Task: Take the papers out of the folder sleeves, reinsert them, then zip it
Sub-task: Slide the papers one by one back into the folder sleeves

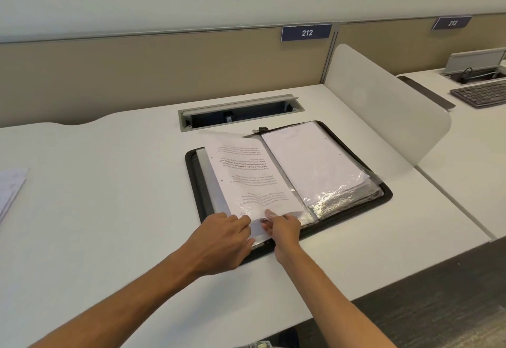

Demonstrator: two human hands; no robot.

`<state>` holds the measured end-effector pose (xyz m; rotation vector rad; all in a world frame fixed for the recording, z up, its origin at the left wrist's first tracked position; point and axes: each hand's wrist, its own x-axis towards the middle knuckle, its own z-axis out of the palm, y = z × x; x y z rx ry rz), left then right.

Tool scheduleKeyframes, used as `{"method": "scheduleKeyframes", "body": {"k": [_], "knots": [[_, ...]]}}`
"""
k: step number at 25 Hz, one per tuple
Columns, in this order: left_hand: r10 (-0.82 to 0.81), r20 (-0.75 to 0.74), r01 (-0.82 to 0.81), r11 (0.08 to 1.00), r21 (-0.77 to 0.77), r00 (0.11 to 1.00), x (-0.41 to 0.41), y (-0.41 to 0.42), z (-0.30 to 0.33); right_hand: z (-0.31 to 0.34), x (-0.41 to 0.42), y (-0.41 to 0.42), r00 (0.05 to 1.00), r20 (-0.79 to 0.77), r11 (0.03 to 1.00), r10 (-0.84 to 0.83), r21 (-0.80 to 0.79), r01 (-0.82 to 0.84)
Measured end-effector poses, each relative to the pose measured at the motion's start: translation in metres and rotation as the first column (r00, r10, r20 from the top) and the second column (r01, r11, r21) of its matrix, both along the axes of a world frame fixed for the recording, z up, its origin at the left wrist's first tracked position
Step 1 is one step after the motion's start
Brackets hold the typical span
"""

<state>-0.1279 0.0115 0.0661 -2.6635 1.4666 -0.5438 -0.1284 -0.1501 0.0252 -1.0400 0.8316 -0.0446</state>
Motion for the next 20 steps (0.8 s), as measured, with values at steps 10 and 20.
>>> {"method": "scheduleKeyframes", "body": {"k": [10, 20], "knots": [[0.093, -0.084, -0.103, 0.987, -0.123, 0.992, -0.003, 0.007, -0.021, 0.003, -0.006, -0.012, 0.936, -0.024, 0.898, 0.351, -0.276, -0.343], [-0.011, -0.034, -0.004, 0.907, -0.422, 0.999, 0.007, -0.007, -0.007, 0.007, -0.014, -0.015, 0.671, -0.135, -0.139, 0.729, -0.989, -0.048]]}}
